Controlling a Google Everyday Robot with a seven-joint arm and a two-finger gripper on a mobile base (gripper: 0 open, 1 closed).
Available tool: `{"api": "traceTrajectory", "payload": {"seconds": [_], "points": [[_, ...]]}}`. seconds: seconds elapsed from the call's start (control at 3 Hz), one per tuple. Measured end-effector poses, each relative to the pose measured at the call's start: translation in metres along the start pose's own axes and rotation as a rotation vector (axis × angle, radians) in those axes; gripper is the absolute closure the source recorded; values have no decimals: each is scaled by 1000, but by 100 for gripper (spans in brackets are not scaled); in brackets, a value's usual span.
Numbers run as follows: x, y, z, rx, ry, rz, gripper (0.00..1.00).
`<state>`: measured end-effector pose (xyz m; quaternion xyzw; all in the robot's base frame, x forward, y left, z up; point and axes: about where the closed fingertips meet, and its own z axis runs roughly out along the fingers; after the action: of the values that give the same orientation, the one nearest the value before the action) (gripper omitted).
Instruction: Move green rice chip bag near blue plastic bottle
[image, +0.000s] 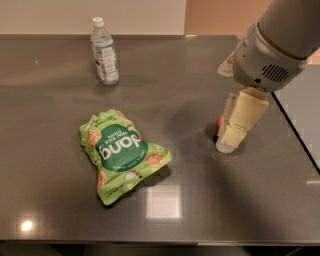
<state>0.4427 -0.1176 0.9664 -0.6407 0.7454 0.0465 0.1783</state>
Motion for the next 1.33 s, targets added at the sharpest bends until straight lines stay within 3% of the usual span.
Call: {"api": "traceTrajectory", "payload": {"seconds": [0.67, 1.33], "points": [[-68, 24, 53, -62, -27, 25, 0], [-115, 28, 109, -68, -53, 47, 0]]}}
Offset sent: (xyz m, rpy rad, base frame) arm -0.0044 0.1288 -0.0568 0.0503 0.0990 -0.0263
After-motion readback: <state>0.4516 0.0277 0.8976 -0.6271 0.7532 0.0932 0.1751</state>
